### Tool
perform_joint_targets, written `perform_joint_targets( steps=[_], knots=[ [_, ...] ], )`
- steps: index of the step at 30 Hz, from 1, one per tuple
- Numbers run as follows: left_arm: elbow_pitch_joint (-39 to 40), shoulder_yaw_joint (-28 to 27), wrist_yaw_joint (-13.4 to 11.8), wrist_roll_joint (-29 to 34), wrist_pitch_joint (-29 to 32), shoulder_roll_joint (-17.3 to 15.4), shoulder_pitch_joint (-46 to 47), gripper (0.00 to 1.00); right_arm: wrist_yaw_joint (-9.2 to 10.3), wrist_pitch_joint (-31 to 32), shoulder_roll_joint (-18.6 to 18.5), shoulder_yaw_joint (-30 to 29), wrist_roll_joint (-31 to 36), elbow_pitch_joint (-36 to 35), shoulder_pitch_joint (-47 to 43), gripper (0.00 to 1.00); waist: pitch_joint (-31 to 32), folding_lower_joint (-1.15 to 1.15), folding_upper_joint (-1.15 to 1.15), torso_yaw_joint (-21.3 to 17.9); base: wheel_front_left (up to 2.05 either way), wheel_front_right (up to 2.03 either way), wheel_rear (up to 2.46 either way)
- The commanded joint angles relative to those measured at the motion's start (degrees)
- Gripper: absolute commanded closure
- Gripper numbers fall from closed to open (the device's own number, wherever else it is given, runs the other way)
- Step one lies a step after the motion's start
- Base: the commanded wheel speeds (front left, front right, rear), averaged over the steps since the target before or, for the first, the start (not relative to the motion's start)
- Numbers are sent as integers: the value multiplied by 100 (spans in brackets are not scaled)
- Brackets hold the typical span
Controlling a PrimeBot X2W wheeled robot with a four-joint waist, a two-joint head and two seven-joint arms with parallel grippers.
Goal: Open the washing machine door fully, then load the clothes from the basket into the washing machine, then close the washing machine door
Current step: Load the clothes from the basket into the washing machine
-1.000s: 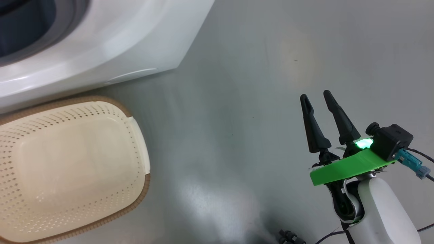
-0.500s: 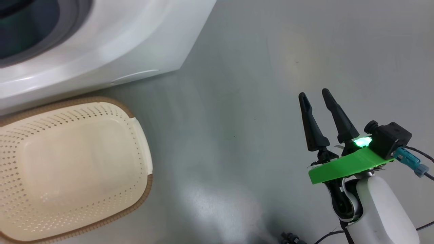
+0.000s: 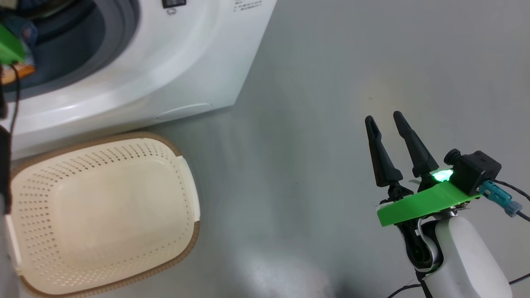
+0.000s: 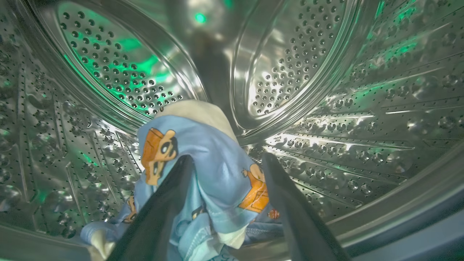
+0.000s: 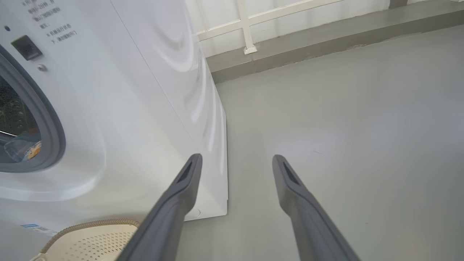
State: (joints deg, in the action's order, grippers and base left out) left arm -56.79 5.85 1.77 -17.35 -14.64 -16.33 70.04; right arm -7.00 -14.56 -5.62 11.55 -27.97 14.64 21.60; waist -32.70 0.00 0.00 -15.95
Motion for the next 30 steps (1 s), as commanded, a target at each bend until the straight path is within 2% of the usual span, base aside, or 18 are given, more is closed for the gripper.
perform_joint_targets(
  steps=[1,21,30],
  knots=[
    [313,-132,14,81,-35,-182,-280,0,-48,-44,-39,121,7,-84,-201,0,207,0,0,117,0,0,0],
    [1886,-456,173,96,-36,128,-2515,0,-48,-44,-131,44,-38,-6,-464,0,815,0,0,445,0,0,0],
    [3185,-597,164,195,-36,348,-3812,0,-48,-44,-225,37,-41,-13,-548,0,1023,0,0,534,0,0,0]
  ],
)
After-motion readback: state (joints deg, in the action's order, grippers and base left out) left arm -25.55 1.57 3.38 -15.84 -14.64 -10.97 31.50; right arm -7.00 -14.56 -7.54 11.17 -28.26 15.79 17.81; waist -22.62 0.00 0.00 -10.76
